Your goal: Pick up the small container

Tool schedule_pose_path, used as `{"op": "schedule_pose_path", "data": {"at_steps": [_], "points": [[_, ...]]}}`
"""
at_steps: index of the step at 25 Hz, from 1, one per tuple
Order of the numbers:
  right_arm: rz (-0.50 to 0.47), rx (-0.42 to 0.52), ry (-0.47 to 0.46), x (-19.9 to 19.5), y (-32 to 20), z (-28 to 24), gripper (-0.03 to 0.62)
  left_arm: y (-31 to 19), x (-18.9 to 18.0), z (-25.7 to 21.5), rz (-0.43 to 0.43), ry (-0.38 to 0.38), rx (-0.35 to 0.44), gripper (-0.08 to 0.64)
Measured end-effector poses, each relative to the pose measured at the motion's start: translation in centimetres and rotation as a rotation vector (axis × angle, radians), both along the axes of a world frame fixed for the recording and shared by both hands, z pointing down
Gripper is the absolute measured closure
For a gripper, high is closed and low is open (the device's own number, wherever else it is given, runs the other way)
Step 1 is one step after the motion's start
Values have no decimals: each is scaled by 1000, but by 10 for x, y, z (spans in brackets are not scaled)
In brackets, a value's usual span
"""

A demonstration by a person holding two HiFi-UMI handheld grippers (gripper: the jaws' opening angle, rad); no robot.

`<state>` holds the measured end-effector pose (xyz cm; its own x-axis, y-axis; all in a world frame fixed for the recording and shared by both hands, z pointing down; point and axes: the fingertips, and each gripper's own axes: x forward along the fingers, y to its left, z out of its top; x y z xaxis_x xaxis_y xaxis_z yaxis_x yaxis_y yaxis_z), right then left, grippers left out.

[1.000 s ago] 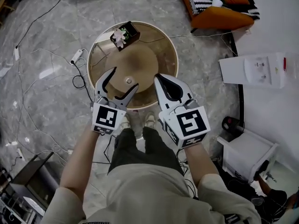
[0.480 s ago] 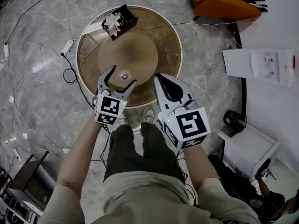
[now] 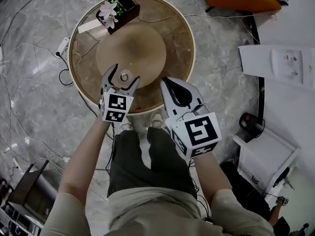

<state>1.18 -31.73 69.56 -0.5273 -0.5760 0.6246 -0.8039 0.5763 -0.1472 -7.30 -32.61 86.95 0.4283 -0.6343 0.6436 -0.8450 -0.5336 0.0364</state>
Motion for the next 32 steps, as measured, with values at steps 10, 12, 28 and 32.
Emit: {"op": "schedule_pose_path", "data": {"at_steps": [10,12,28,32], "points": [[-14,-20,11,16,7,44,595,3,5,53,27,-38,-38,198],[-18,-23,11,17,8,49,595,3,7,63,29,-43,-54,198],[-44,-33,27,28,20,48,595,3,1,60,-14,-33,-62,222],[-39,-25,27,29,22,23,595,13,-3,24,2,-35,-55,224]]}}
